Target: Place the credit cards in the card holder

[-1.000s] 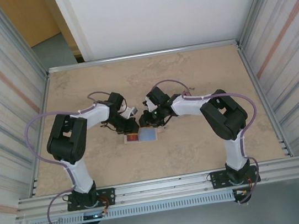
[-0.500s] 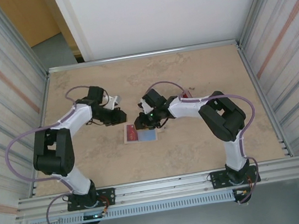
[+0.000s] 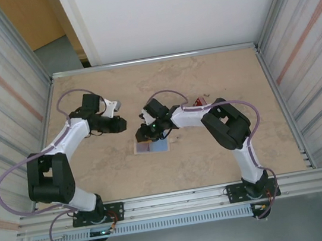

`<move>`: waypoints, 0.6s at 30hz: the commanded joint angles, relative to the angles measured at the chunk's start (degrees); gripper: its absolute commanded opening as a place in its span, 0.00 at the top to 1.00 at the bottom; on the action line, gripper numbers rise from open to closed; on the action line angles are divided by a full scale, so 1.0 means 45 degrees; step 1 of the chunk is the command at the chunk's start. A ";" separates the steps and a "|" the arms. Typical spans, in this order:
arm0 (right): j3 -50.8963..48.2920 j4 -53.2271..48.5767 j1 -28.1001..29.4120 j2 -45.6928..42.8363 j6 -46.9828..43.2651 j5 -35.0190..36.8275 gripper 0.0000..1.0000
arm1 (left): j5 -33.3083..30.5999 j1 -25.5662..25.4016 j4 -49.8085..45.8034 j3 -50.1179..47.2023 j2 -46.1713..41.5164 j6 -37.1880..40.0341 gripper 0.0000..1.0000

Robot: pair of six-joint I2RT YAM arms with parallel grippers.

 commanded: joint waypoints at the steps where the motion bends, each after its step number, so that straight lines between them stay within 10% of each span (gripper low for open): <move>1: 0.0427 -0.0083 -0.0004 0.0446 0.0245 -0.0248 0.67 | 0.0256 -0.0005 -0.0115 -0.0060 0.0061 0.0549 0.79; 18: -0.1768 -0.4810 -0.2164 -0.5673 -0.2615 0.3585 0.63 | -0.0360 -0.1568 -0.1299 0.1734 0.0505 0.0954 0.81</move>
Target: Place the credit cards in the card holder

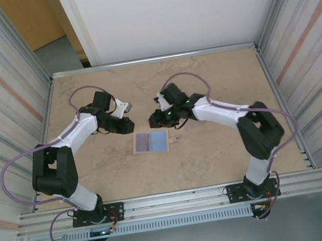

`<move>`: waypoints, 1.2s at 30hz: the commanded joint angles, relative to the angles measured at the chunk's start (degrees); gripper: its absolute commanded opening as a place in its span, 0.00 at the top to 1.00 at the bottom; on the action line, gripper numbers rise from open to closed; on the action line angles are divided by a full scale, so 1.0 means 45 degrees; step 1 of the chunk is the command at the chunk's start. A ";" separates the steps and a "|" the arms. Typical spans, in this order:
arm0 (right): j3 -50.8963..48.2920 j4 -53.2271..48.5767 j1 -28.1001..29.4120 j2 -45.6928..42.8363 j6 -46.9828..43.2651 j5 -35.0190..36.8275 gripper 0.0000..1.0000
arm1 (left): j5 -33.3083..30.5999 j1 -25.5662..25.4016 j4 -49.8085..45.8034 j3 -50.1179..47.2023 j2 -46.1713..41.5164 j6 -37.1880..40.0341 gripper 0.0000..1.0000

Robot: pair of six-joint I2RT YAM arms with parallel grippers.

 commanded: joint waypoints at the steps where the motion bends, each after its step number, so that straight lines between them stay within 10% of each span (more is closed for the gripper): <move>1: -0.0384 -0.2845 -0.0902 -0.1312 -0.1526 0.1989 0.63 | -0.0145 -0.0308 -0.0368 0.0869 -0.0585 0.0258 0.82; 16: -0.0546 -0.7116 -0.5158 -0.5955 -0.4725 0.4991 0.20 | 0.0631 -0.3248 0.0398 0.7113 0.3485 -0.1116 0.90; 36: -0.1209 -0.4070 -0.6930 -0.2990 -0.6524 0.2747 0.21 | 0.0290 -0.5626 -0.0566 1.0440 0.7888 -0.0755 1.00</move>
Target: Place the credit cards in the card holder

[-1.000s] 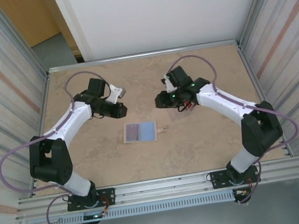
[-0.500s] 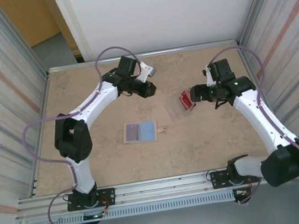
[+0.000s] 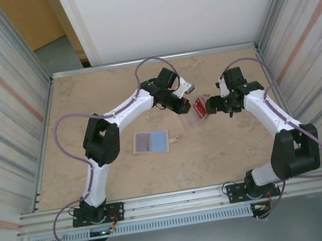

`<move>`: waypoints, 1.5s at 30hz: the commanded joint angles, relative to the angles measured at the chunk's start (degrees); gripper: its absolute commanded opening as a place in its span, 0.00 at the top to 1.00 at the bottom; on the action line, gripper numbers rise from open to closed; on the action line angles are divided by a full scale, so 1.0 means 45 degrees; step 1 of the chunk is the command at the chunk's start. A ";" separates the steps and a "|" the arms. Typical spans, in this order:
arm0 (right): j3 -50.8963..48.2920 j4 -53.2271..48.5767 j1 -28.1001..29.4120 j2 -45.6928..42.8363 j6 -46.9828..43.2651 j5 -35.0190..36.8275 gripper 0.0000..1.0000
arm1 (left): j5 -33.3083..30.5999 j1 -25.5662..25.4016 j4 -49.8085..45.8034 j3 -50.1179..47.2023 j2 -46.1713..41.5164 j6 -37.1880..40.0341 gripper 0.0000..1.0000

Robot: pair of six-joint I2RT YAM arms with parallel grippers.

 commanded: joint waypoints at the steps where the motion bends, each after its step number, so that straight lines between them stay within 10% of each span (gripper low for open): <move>1: 0.0856 0.0564 -0.0081 0.0973 -0.0655 -0.0609 0.22 | 0.0018 0.0022 -0.0527 0.0637 0.0582 0.0170 1.00; 45: 0.2156 0.1080 0.0496 0.4147 -0.1045 -0.0122 0.36 | -0.0436 0.0006 -0.0850 0.0272 0.1993 0.0005 1.00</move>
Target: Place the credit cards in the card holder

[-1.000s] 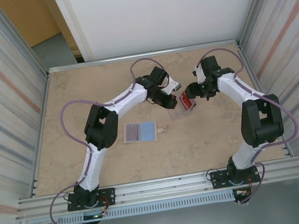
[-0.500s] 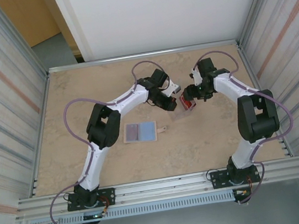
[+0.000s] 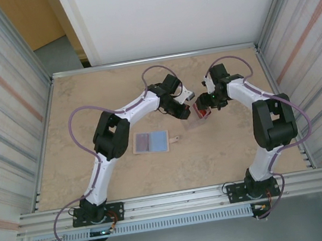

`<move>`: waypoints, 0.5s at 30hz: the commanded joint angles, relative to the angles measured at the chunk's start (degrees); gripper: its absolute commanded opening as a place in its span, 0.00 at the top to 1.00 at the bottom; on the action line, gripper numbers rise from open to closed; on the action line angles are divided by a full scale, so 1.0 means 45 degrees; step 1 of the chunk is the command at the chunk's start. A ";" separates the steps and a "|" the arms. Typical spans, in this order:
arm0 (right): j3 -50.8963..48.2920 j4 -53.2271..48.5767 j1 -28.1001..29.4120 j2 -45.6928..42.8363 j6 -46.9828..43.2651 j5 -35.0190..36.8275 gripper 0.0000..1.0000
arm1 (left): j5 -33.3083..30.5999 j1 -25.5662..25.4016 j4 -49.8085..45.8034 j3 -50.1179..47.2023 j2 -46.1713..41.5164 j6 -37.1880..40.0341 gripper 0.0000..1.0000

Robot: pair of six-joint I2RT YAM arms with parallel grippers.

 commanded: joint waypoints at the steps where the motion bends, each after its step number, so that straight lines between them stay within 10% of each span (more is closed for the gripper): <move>1: 0.0408 -0.0329 0.0018 0.0107 -0.0258 0.0422 0.36 | -0.0224 0.0018 -0.0471 -0.0355 0.0184 0.0059 1.00; 15: 0.0409 -0.0447 0.0022 -0.0352 -0.0338 0.0526 0.38 | -0.0321 -0.0007 -0.0510 -0.0473 -0.0019 0.0136 1.00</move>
